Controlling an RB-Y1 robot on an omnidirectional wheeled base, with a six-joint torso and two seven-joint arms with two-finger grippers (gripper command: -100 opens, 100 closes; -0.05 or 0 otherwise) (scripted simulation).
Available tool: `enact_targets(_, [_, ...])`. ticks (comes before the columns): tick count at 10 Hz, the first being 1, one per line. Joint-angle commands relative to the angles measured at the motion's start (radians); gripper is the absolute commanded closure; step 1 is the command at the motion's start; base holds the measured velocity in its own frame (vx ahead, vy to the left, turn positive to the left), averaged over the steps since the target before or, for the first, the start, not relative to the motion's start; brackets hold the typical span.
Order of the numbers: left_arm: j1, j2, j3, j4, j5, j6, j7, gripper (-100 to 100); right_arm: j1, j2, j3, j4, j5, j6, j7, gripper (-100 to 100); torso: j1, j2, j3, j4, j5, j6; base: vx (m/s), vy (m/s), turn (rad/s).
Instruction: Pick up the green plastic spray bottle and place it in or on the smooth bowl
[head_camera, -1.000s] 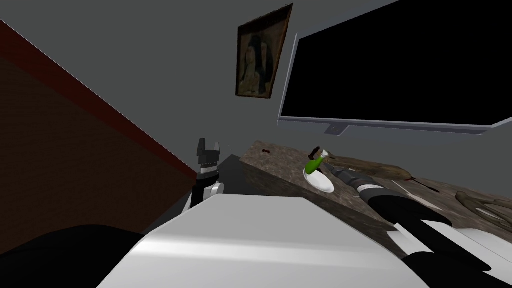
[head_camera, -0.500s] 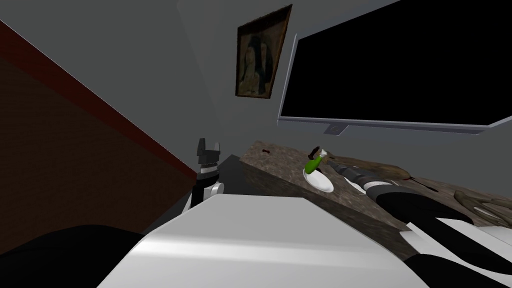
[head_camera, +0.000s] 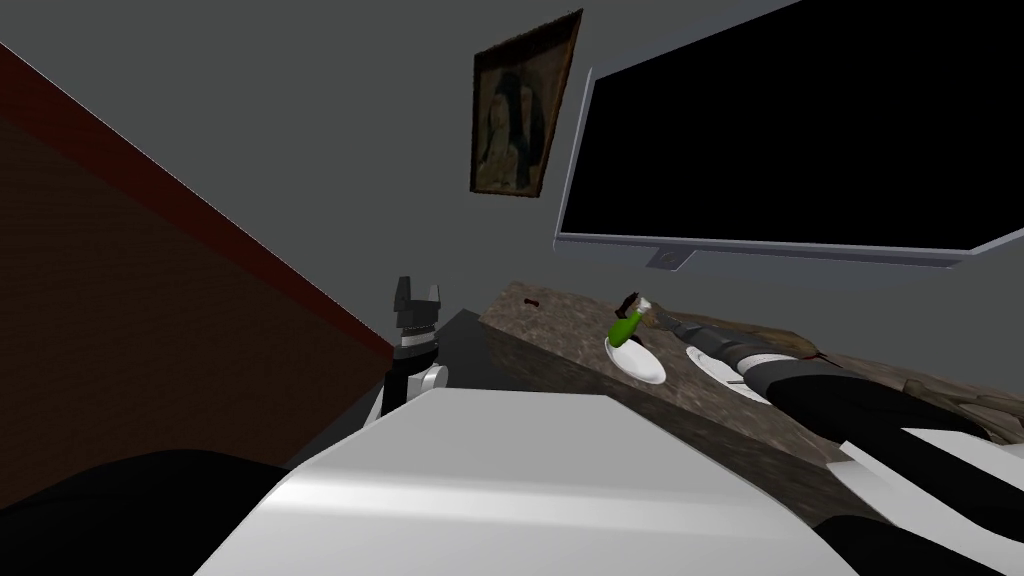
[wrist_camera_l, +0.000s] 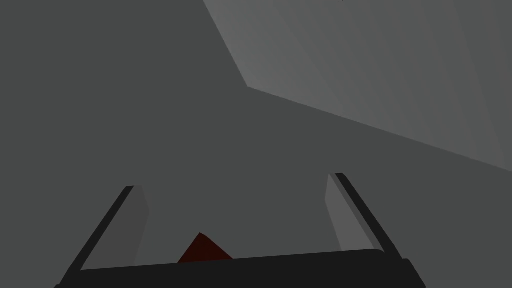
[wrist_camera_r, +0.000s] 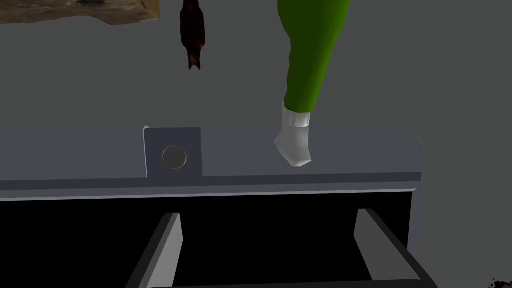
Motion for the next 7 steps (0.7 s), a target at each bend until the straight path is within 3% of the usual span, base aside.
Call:
enact_targets(1, [0.000, 0.000, 0.000, 0.000, 0.000, 0.000, 0.000, 0, 0.000, 0.000, 0.000, 0.000, 0.000, 0.000, 0.000, -100, 0.000, 0.000, 0.000, 0.000, 0.000, 0.000, 0.000, 0.000, 0.000])
enact_targets(2, [0.000, 0.000, 0.000, 0.000, 0.000, 0.000, 0.000, 0, 0.002, -0.001, -0.003, -0.001, -0.002, 0.001, -0.003, 0, 0.000, 0.000, 0.000, 0.000, 0.000, 0.000, 0.000, 0.000, 0.000])
enact_targets(7, [0.000, 0.000, 0.000, 0.000, 0.000, 0.000, 0.000, 0, 0.002, -0.001, -0.003, -0.001, -0.002, 0.001, -0.003, 0, 0.000, 0.000, 0.000, 0.000, 0.000, 0.000, 0.000, 0.000, 0.000])
